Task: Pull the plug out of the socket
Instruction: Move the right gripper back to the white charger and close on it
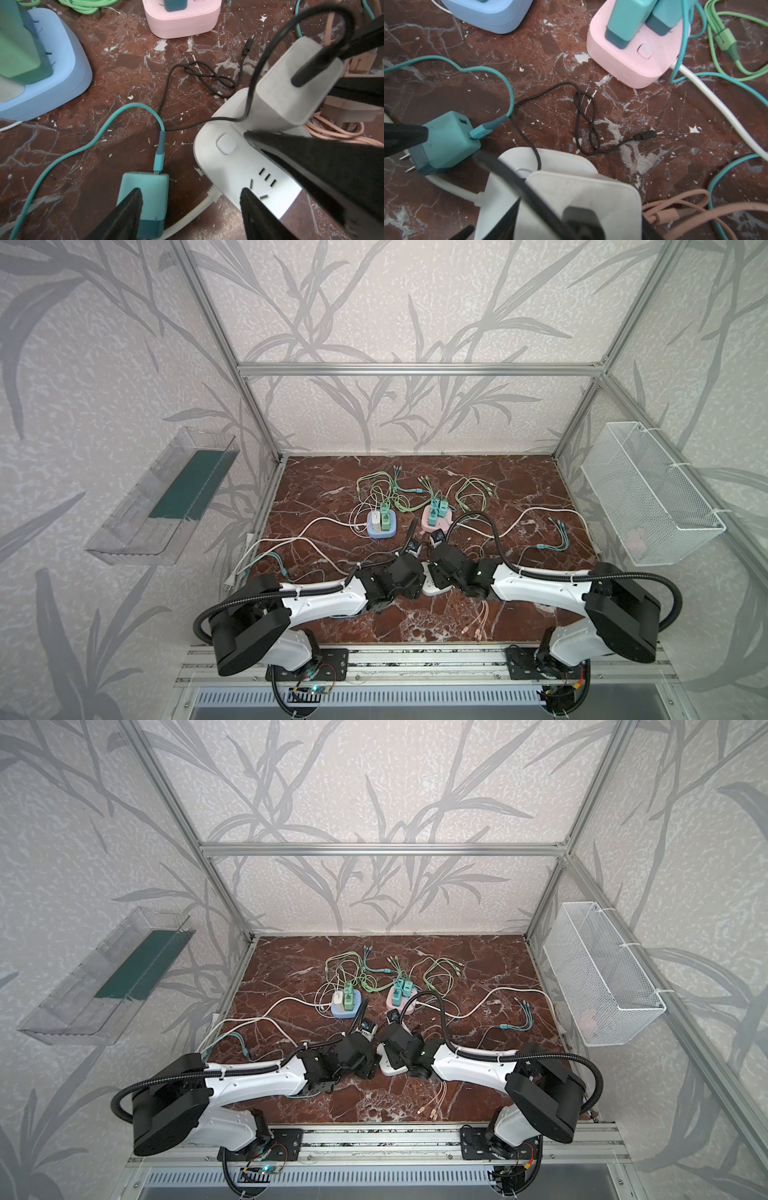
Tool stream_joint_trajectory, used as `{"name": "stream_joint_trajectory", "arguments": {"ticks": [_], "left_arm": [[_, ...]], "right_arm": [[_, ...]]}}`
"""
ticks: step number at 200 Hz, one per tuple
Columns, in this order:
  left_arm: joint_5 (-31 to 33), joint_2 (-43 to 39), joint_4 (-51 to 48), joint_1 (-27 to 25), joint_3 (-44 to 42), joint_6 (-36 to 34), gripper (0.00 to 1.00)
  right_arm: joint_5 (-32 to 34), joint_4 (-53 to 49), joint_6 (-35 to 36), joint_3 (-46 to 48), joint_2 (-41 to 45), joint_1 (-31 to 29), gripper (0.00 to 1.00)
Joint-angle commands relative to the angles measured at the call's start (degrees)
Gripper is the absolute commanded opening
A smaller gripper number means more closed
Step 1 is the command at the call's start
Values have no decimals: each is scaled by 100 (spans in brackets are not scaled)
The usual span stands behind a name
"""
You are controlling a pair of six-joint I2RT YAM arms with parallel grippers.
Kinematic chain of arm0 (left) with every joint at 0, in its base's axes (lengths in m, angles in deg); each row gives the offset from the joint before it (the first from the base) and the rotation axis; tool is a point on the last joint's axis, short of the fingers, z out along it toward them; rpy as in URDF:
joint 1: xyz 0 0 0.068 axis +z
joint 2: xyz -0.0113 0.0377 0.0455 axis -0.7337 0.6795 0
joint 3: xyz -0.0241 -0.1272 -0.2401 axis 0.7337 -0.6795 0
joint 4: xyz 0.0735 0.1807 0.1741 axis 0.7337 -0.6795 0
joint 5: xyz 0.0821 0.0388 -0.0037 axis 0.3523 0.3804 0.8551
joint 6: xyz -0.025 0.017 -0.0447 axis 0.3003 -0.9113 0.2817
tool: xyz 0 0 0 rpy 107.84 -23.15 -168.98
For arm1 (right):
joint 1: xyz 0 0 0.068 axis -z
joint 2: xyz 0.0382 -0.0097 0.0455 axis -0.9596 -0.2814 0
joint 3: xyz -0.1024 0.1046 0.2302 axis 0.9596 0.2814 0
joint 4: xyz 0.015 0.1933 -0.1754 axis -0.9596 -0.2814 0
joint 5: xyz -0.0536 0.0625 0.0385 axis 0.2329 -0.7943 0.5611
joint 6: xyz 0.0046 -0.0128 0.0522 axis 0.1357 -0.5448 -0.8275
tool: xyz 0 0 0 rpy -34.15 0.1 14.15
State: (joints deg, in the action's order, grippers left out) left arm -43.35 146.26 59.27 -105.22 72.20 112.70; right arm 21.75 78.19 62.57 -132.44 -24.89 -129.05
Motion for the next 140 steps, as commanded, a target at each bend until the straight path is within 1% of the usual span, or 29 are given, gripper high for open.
{"name": "stream_joint_trajectory", "arguments": {"ticks": [1, 62, 102, 140], "left_arm": [[70, 79, 17, -3, 194, 83, 75], [252, 328, 9, 30, 385, 200, 75], [200, 526, 7, 87, 525, 201, 75], [277, 765, -272, 122, 708, 273, 74]], "right_arm": [[-36, 81, -26, -123, -76, 56, 59], [-126, 155, 79, -122, -64, 90, 46], [-129, 129, 80, -121, -7, 95, 43], [-79, 148, 73, -106, 124, 91, 40]]}}
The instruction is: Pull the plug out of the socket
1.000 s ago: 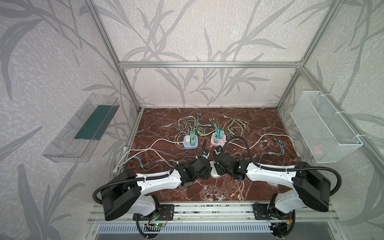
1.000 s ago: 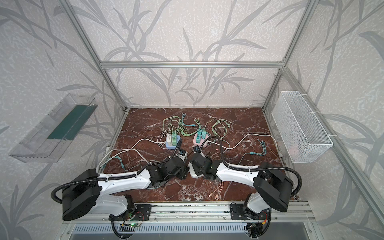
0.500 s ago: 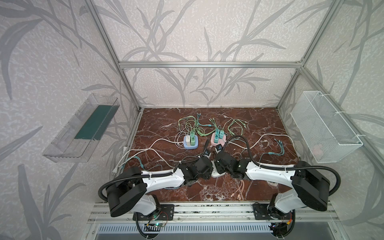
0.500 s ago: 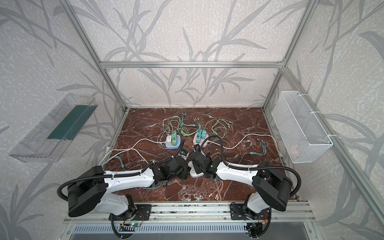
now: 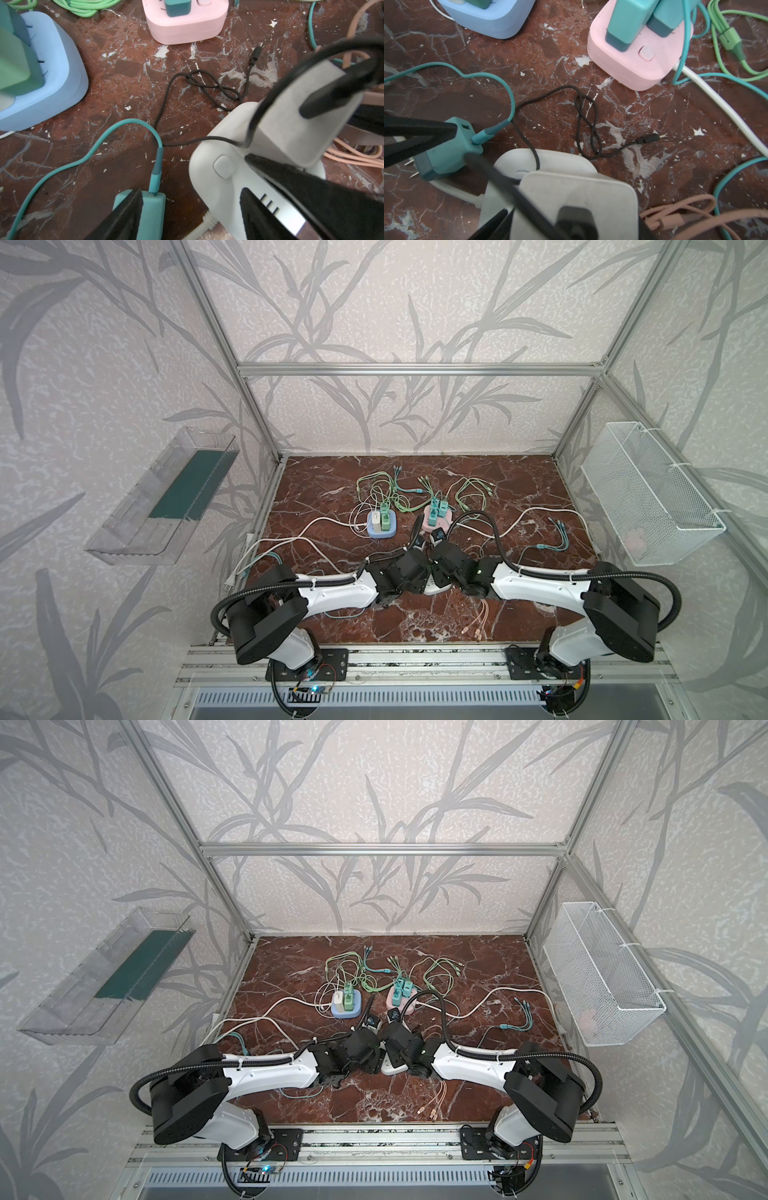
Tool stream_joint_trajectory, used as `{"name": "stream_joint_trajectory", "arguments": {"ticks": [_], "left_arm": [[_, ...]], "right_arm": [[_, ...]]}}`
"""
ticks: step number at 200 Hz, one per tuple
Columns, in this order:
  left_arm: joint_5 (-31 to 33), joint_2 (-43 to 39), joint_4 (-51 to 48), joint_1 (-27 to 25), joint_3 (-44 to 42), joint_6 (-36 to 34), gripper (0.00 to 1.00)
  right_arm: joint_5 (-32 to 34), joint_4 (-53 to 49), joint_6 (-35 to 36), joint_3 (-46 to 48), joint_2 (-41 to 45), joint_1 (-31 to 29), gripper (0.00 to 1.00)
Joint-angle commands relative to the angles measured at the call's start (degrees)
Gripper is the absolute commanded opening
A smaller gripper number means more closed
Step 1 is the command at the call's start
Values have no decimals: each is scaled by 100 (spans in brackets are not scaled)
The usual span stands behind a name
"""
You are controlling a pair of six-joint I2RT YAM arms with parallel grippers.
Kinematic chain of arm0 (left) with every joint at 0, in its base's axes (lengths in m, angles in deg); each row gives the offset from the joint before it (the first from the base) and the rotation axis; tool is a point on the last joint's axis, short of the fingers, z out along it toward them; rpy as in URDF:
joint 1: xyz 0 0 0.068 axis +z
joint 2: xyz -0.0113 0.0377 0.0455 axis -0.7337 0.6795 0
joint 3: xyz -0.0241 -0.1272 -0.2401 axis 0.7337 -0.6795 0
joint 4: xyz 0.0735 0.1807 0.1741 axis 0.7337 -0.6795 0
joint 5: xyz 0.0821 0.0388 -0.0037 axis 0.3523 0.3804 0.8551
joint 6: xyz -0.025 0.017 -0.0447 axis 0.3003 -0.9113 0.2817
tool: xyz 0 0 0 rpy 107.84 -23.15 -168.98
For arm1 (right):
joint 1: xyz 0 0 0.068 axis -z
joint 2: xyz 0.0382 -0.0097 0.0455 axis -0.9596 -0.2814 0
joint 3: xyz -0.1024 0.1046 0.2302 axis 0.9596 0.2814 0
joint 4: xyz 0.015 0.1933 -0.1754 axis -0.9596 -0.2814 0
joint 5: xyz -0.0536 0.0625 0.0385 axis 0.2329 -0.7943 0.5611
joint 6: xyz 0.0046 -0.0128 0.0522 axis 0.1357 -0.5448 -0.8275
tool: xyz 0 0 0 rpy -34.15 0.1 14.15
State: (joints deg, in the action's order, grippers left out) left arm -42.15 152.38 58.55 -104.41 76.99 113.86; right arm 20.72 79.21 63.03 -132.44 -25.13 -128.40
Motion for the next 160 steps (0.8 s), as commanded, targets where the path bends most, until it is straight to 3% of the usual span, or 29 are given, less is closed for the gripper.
{"name": "stream_joint_trajectory", "arguments": {"ticks": [1, 107, 160], "left_arm": [[158, 160, -213, 42, 236, 156, 74], [173, 760, -1107, 53, 785, 325, 72], [62, 809, -1069, 54, 748, 499, 71]], "right_arm": [[31, 46, 26, -105, 155, 25, 40], [-182, 347, -94, 88, 441, 26, 34], [-183, 424, -133, 44, 453, 27, 31]]}}
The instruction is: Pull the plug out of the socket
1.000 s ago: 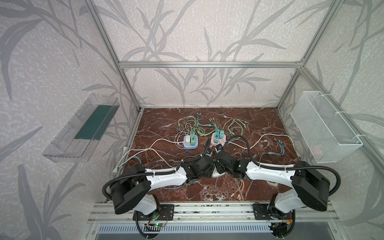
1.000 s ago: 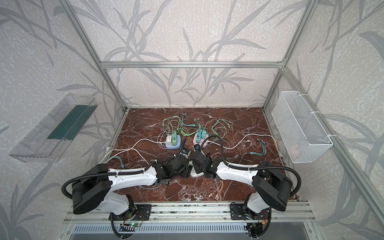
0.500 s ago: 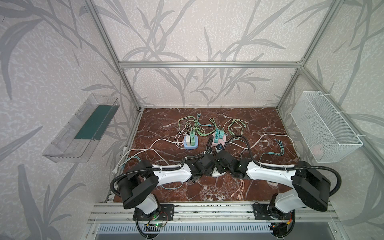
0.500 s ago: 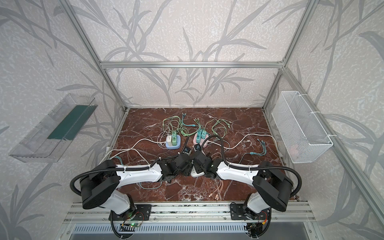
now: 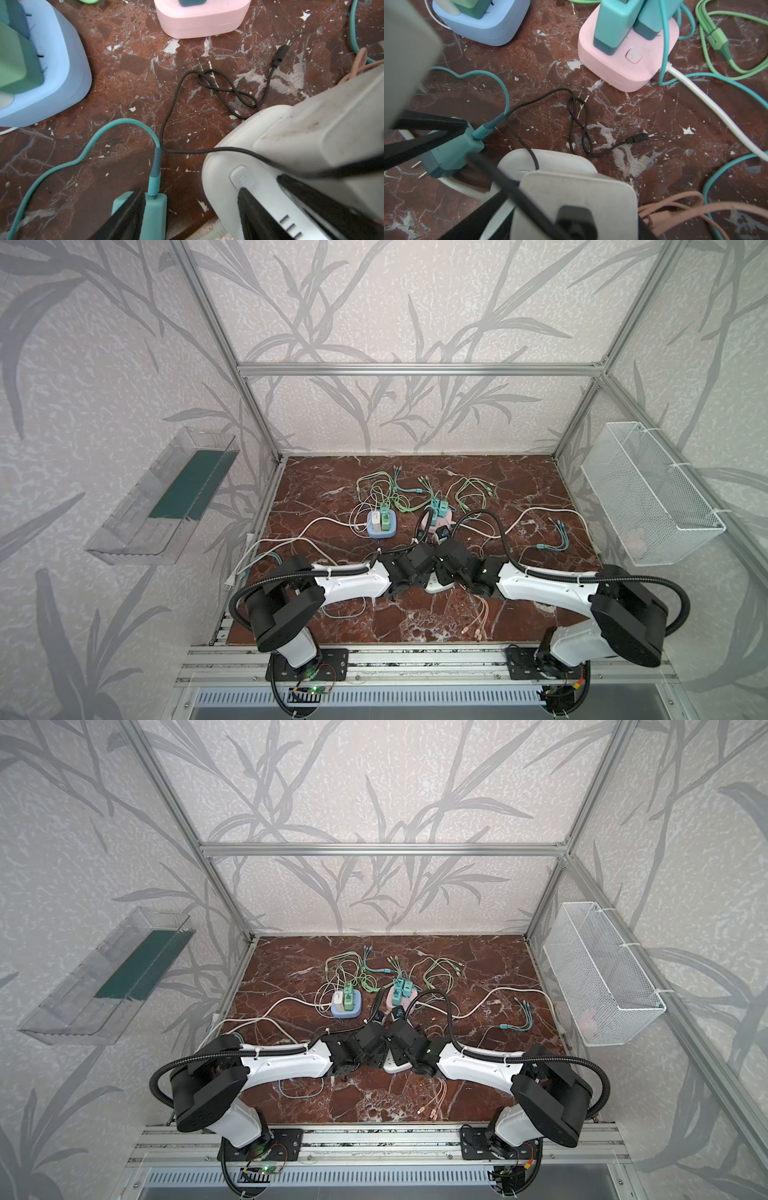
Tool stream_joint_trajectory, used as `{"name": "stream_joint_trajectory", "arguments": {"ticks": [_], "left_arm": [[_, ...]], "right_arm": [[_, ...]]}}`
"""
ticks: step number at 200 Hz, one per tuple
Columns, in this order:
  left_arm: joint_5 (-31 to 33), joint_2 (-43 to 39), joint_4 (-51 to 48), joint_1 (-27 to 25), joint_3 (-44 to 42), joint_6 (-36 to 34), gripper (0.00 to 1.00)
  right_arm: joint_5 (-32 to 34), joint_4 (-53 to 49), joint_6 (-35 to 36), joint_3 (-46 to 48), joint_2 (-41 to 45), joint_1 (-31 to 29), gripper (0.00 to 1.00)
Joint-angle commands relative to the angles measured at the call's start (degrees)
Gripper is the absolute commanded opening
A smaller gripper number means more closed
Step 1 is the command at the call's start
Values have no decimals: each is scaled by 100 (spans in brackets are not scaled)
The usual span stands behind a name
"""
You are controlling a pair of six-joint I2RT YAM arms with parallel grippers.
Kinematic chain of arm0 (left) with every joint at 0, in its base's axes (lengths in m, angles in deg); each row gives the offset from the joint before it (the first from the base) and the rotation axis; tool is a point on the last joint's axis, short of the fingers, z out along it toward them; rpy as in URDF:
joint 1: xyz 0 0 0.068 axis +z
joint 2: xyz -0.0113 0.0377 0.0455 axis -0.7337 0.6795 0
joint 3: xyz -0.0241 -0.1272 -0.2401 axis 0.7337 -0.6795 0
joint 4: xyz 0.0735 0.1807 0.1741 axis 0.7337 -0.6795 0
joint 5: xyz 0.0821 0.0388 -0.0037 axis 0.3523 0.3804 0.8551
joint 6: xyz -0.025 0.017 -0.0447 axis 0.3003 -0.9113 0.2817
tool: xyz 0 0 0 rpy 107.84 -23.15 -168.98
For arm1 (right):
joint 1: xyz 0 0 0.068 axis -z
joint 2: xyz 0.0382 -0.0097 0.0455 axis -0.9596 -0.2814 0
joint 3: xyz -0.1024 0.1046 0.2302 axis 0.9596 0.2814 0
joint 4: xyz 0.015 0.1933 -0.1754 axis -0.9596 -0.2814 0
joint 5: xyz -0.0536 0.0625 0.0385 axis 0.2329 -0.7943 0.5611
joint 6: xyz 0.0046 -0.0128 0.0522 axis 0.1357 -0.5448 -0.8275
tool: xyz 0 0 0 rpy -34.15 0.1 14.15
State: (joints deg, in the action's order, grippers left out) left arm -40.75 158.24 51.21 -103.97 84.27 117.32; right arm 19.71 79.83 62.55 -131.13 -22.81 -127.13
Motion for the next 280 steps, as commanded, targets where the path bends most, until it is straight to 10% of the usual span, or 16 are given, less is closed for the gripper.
{"name": "stream_joint_trajectory", "arguments": {"ticks": [1, 280], "left_arm": [[-78, 227, -335, 9, 18, 158, 71], [-404, -96, 13, 97, -489, 407, 67]], "right_arm": [[-91, 362, -85, -86, 216, -101, 31], [-407, 744, -279, -54, -122, -102, 30]]}}
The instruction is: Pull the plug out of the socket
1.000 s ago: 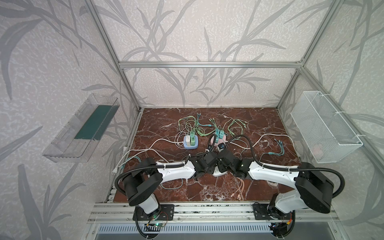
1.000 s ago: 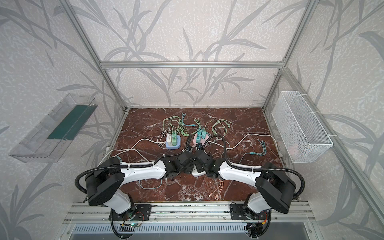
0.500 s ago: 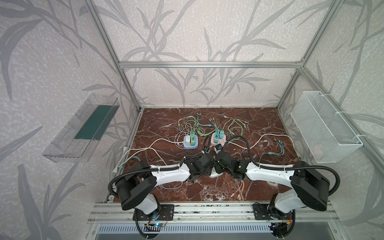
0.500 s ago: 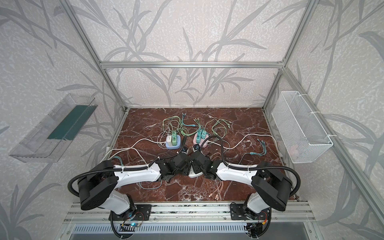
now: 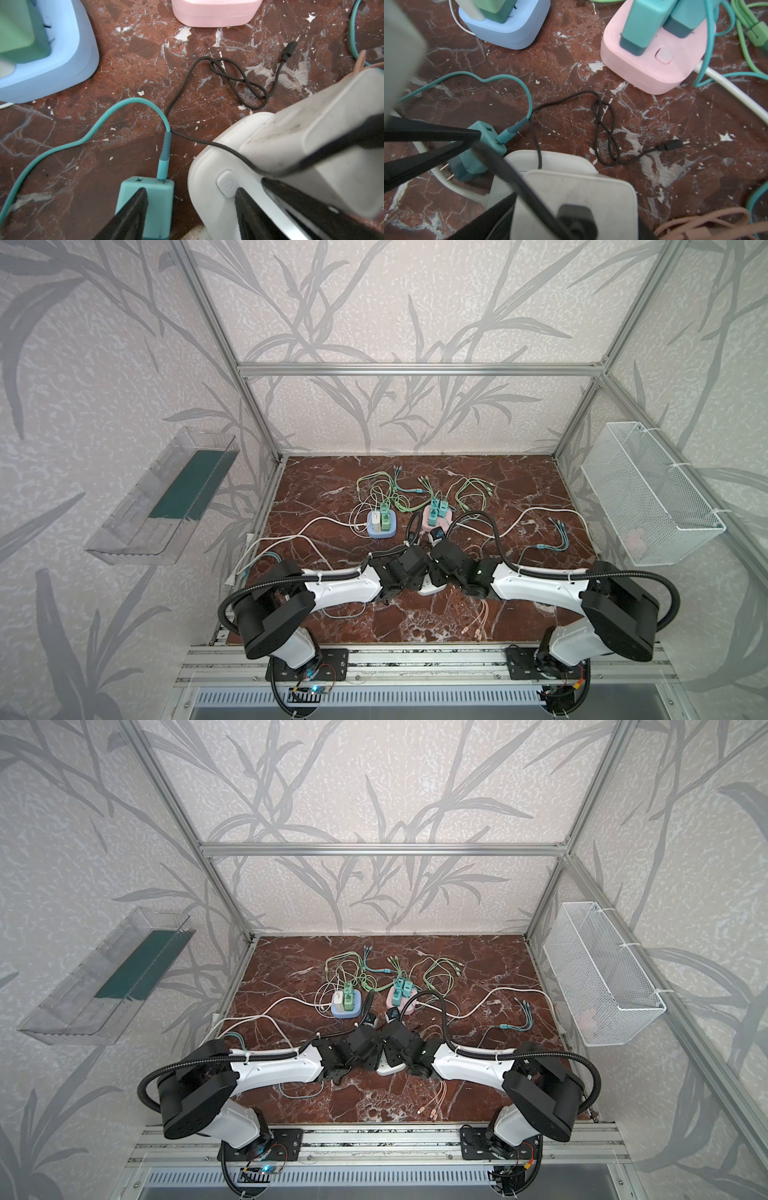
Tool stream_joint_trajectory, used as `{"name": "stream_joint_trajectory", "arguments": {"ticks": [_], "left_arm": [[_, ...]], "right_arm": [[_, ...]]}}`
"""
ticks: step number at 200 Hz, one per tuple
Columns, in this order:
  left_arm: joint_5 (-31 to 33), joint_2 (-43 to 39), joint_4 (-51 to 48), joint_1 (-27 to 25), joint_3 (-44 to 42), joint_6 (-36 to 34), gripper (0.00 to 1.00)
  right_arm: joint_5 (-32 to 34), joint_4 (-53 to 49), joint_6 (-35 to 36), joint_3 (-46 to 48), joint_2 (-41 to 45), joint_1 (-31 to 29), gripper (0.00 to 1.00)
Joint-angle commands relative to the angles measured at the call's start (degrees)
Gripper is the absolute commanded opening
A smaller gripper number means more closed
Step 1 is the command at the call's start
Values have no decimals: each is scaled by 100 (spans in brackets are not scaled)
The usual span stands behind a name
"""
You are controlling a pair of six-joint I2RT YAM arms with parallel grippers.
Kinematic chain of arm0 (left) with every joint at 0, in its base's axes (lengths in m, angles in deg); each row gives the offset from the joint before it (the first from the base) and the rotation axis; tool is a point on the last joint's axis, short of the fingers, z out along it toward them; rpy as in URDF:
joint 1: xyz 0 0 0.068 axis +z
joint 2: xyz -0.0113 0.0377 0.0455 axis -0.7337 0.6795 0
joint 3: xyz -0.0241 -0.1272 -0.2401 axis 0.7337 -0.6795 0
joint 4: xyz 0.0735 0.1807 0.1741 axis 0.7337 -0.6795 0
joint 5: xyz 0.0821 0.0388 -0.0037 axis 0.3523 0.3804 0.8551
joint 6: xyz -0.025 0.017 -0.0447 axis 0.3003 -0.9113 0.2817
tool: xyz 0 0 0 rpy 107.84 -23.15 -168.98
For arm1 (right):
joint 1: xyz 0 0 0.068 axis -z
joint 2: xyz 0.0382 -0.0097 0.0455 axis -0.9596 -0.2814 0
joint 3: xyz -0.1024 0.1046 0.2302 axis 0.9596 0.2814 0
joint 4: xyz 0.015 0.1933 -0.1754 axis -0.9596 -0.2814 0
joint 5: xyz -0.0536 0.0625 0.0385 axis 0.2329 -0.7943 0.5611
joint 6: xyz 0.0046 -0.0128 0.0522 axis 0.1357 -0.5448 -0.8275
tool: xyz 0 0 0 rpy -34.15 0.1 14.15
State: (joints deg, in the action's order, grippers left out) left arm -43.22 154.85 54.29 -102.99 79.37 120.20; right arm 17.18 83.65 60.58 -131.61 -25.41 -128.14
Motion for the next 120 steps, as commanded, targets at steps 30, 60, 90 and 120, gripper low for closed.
{"name": "stream_joint_trajectory", "arguments": {"ticks": [30, 60, 90, 120], "left_arm": [[-183, 262, -308, -2, -13, 137, 67], [-183, 279, -295, -2, 18, 137, 67], [-194, 358, -367, -2, 58, 157, 67], [-167, 345, -361, -2, 32, 217, 67]], "right_arm": [[-153, 331, -90, -3, 191, 28, 30], [-201, 359, -88, -10, 126, 26, 29], [-49, 201, -16, -73, 183, -1, 29], [220, 86, 140, -124, 236, -79, 28]]}}
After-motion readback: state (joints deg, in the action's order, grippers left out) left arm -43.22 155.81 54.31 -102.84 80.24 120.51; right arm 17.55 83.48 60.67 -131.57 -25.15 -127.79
